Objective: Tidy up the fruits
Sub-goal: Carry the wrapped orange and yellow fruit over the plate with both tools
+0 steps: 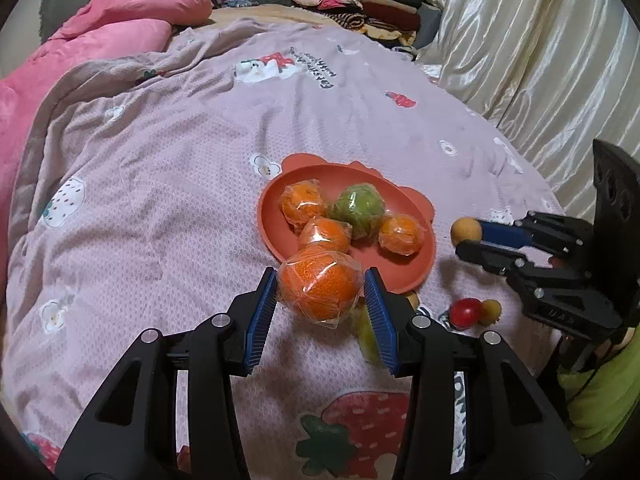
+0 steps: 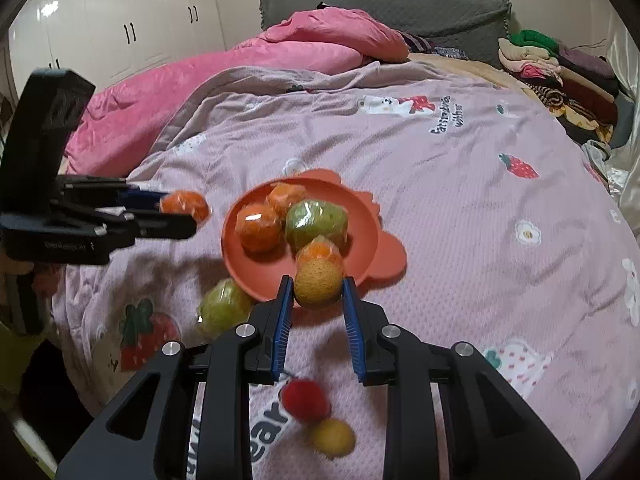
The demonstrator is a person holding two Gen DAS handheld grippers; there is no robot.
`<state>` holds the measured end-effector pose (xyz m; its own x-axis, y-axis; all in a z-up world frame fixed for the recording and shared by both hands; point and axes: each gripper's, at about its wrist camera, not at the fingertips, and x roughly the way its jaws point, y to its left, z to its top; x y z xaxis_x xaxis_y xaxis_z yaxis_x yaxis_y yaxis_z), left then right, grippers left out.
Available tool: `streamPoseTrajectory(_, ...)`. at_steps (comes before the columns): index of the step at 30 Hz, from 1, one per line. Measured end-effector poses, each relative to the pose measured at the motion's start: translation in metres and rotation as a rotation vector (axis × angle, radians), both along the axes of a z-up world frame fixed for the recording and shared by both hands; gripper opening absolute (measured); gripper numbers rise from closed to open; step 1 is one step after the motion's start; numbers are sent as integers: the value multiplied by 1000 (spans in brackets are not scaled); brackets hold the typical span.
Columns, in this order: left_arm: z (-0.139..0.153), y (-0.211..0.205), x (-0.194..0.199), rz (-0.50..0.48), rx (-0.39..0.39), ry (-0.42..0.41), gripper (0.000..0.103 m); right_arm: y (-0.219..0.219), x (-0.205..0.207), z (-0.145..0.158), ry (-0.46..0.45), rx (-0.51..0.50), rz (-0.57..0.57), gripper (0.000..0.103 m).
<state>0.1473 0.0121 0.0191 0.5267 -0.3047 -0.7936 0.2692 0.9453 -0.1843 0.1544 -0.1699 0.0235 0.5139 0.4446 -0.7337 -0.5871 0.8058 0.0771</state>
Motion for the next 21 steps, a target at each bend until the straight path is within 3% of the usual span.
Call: streamPoseTrajectory(21,3,-1,48,27,27,18,36,12,43,15,-23,-6,17,24)
